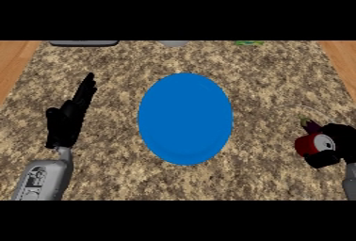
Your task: Pick the can from the placemat and place it in the plate
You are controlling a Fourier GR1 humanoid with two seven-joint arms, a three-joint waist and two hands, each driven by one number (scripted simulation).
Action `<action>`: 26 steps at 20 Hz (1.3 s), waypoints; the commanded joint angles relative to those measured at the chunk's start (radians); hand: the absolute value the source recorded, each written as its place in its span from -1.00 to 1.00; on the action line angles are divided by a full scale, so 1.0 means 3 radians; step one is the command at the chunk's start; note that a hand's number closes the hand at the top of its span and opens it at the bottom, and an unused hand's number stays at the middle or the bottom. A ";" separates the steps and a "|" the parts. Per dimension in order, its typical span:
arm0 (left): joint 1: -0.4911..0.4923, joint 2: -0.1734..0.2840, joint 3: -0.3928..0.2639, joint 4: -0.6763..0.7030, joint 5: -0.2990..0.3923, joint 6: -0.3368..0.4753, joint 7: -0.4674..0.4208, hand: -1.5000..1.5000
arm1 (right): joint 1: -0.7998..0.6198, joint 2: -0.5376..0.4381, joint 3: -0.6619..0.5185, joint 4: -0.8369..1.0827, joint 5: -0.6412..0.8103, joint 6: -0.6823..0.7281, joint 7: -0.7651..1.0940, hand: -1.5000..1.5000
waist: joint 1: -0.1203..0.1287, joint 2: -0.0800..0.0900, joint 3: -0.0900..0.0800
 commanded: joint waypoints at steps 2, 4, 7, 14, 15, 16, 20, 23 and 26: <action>-0.0027 0.0021 0.0071 0.0068 -0.0020 0.0042 -0.0060 0.00 | 0.0619 0.0346 0.0728 -0.0675 0.0518 -0.0228 -0.0035 1.00 | -0.0061 0.0003 0.0021; 0.0054 -0.0039 -0.0004 0.0010 -0.0113 0.0125 -0.0039 0.00 | 0.0903 0.0306 0.0881 -0.1144 0.0668 -0.0256 0.0031 1.00 | -0.0083 -0.0009 0.0020; -0.0042 0.0058 0.0080 0.0002 0.0003 -0.0025 0.0118 0.00 | 0.1210 0.0150 0.0791 -0.1592 0.0853 -0.0555 -0.0132 1.00 | -0.0057 0.0003 0.0025; -0.0022 -0.0068 0.0026 0.0046 -0.0051 0.0068 -0.0007 0.00 | 0.1083 0.0226 0.0970 -0.2620 0.1452 -0.0940 -0.0047 1.00 | -0.0047 0.0003 0.0023; 0.0147 0.0040 0.0056 -0.0019 0.0000 -0.0075 -0.0114 0.00 | 0.1198 0.0234 0.1039 -0.2711 0.1520 -0.0949 -0.0081 1.00 | -0.0021 0.0004 0.0025; -0.0121 0.0031 0.0096 0.0075 0.0001 -0.0027 0.0050 0.00 | 0.1089 0.0120 0.0921 -0.2765 0.1273 -0.0907 -0.0285 1.00 | -0.0034 0.0010 0.0026; -0.0185 -0.0020 0.0056 0.0129 -0.0050 -0.0005 0.0047 0.00 | 0.0662 0.0368 0.1279 -0.2805 0.1484 -0.0761 -0.0217 1.00 | 0.0014 0.0020 0.0025; -0.0075 0.0121 0.0144 -0.0036 0.0069 -0.0187 0.0090 0.00 | 0.0307 0.0633 0.1405 -0.2696 0.1405 -0.0448 0.0006 1.00 | 0.0045 0.0020 0.0025; -0.0076 -0.0027 0.0059 0.0013 -0.0032 -0.0051 0.0037 0.00 | -0.0229 0.0900 0.1374 -0.2634 0.1224 -0.0046 0.0295 1.00 | 0.0051 0.0022 0.0024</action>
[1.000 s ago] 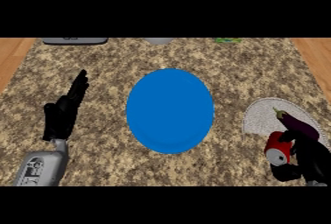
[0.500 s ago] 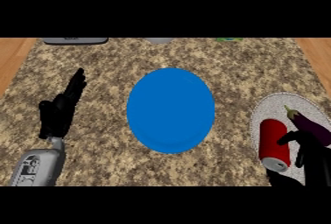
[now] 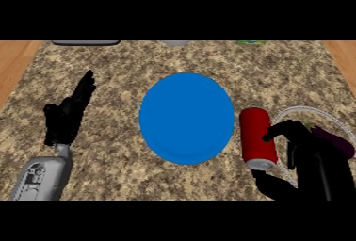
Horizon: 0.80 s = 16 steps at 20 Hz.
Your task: Pick the can from the placemat and place it in the plate
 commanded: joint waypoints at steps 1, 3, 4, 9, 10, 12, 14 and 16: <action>-0.0030 -0.0126 -0.0092 0.0108 -0.0121 0.0101 -0.0060 0.00 | -0.0648 0.0435 0.0094 0.0609 -0.0060 0.0123 0.0129 1.00 | 0.0031 0.0014 0.0001; 0.0213 -0.0024 -0.0038 -0.0173 -0.0010 -0.0045 -0.0039 0.00 | -0.0805 0.0598 0.0112 0.0725 -0.0026 0.0231 0.0222 1.00 | 0.0029 0.0002 0.0002; -0.0244 -0.0048 0.0032 0.0191 -0.0045 0.0029 0.0047 0.00 | -0.0894 0.0651 0.0031 0.0873 -0.0090 0.0118 0.0095 1.00 | -0.0002 0.0010 0.0002; -0.0157 0.0042 0.0097 0.0013 0.0028 -0.0070 0.0106 0.00 | -0.1403 0.0932 0.0306 0.1767 -0.0088 -0.0311 0.0245 1.00 | 0.0028 0.0008 0.0003; -0.0257 -0.0059 0.0018 0.0222 -0.0080 0.0014 -0.0005 0.00 | -0.1566 0.0934 0.0026 0.2096 -0.0241 -0.0338 -0.0015 1.00 | 0.0018 0.0017 0.0003; -0.0008 -0.0100 -0.0065 -0.0144 -0.0112 0.0055 0.0038 0.00 | -0.1682 0.0938 0.0161 0.2571 -0.0176 -0.0611 0.0045 1.00 | 0.0073 0.0014 0.0004; -0.0200 -0.0046 0.0064 0.0296 -0.0057 -0.0014 -0.0141 0.00 | -0.1794 0.0940 0.0244 0.2731 -0.0003 -0.0382 0.0225 1.00 | 0.0027 0.0019 0.0001; -0.0078 -0.0043 -0.0018 0.0110 -0.0088 -0.0041 -0.0081 0.00 | -0.2028 0.0941 0.0188 0.3273 0.0000 -0.0424 0.0183 1.00 | 0.0094 0.0028 0.0002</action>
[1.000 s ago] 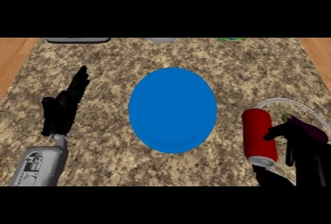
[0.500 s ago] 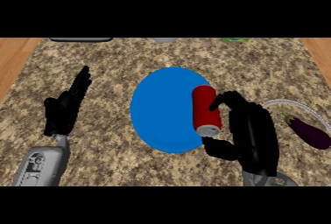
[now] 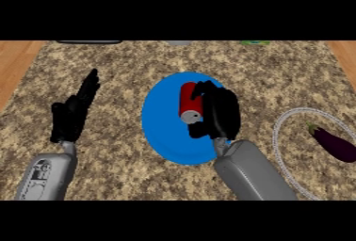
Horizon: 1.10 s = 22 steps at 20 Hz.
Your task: Pick the can from the placemat and place it in the plate
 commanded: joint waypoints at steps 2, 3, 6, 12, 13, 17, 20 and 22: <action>-0.0072 -0.0147 -0.0084 0.0139 -0.0146 0.0158 -0.0086 0.00 | -0.0502 0.0034 0.0161 0.1009 -0.0138 -0.0241 0.0143 1.00 | 0.0011 0.0005 0.0001; 0.0081 -0.0002 -0.0007 0.0012 0.0006 -0.0061 -0.0104 0.00 | -0.0446 0.0034 0.0215 0.1067 -0.0388 -0.0529 0.0288 1.00 | 0.0035 0.0002 0.0002; 0.0027 -0.0115 -0.0090 -0.0089 -0.0063 0.0050 -0.0010 0.00 | -0.0721 0.0035 0.0206 0.1506 -0.0883 -0.0679 0.0246 -1.00 | 0.0092 0.0014 0.0004; -0.0228 -0.0062 -0.0013 0.0050 -0.0056 0.0026 0.0134 0.00 | -0.0947 0.0035 0.0222 0.2282 -0.1583 -0.1320 -0.0492 -1.00 | 0.0093 0.0032 0.0005; -0.0064 0.0016 0.0026 -0.0050 0.0023 -0.0088 0.0074 0.00 | -0.0724 0.0035 0.0307 0.2166 -0.1711 -0.1448 -0.0664 -1.00 | 0.0085 0.0021 0.0005; -0.0119 -0.0033 0.0001 -0.0028 -0.0008 -0.0038 0.0146 0.00 | -0.0653 0.0035 0.0280 0.1733 -0.2151 -0.1842 -0.0940 -1.00 | 0.0084 0.0023 0.0009; 0.0008 -0.0049 0.0000 0.0077 -0.0013 -0.0057 -0.0062 0.00 | -0.0619 0.0035 0.0206 0.1618 -0.2281 -0.2200 -0.1091 -1.00 | 0.0029 0.0009 0.0004; -0.0003 -0.0003 0.0058 -0.0035 -0.0018 -0.0007 0.0065 0.00 | -0.0414 0.0035 0.0071 0.1298 -0.2230 -0.2261 -0.1102 -1.00 | -0.0074 -0.0027 0.0003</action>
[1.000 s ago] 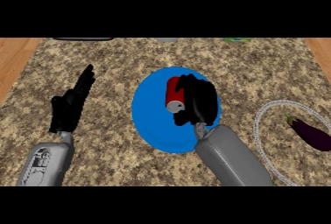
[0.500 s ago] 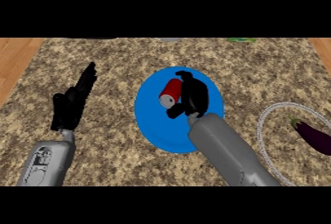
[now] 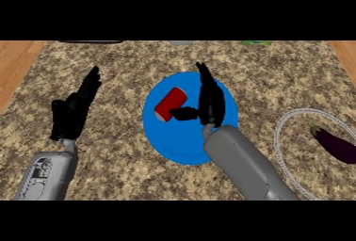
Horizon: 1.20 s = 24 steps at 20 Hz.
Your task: Pick the can from the placemat and place it in the plate
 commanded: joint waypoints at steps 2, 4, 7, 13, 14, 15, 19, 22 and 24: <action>0.0183 -0.0080 -0.0101 -0.0140 -0.0114 0.0097 0.0039 0.00 | 0.0279 0.0000 -0.0242 -0.0405 -0.0169 -0.0373 -0.0163 -1.00 | -0.0097 -0.0032 -0.0002; 0.0104 0.0049 0.0044 -0.0172 0.0001 0.0008 0.0139 0.00 | 0.0458 -0.0160 -0.0376 -0.0652 -0.0181 -0.0414 -0.0222 -1.00 | -0.0128 -0.0038 -0.0002; -0.0001 -0.0013 0.0036 -0.0133 -0.0056 0.0112 0.0245 0.00 | 0.0891 -0.0473 -0.0433 -0.1197 -0.0258 -0.0287 -0.0216 -1.00 | -0.0169 -0.0041 -0.0003; 0.0235 -0.0085 -0.0054 -0.0297 -0.0117 0.0132 0.0150 0.00 | 0.1804 -0.0976 -0.0614 -0.2274 -0.0590 0.0083 -0.0310 -1.00 | -0.0144 -0.0037 -0.0004; 0.0105 -0.0073 0.0012 0.0014 -0.0066 0.0076 -0.0005 0.00 | 0.2053 -0.0986 -0.0640 -0.2227 -0.0771 0.0132 -0.0730 -1.00 | -0.0156 -0.0026 -0.0003; 0.0093 -0.0004 0.0062 -0.0196 -0.0044 0.0063 0.0161 0.00 | 0.1961 -0.1015 -0.0825 -0.2134 -0.0896 0.0275 -0.0832 -1.00 | -0.0118 -0.0026 -0.0003; 0.0150 -0.0080 -0.0001 0.0023 -0.0103 0.0054 -0.0081 0.00 | 0.2466 -0.1159 -0.0974 -0.2380 -0.1053 0.0491 -0.1160 -1.00 | -0.0131 -0.0025 -0.0003; 0.0097 0.0095 0.0163 -0.0144 0.0091 -0.0142 0.0097 0.00 | 0.2461 -0.1204 -0.1322 -0.2112 -0.1408 0.0802 -0.1556 -1.00 | -0.0108 -0.0023 -0.0001; 0.0307 -0.0040 0.0021 -0.0387 -0.0021 -0.0025 0.0167 0.00 | 0.2634 -0.1365 -0.1455 -0.2486 -0.1438 0.0963 -0.1314 -1.00 | -0.0108 -0.0030 -0.0003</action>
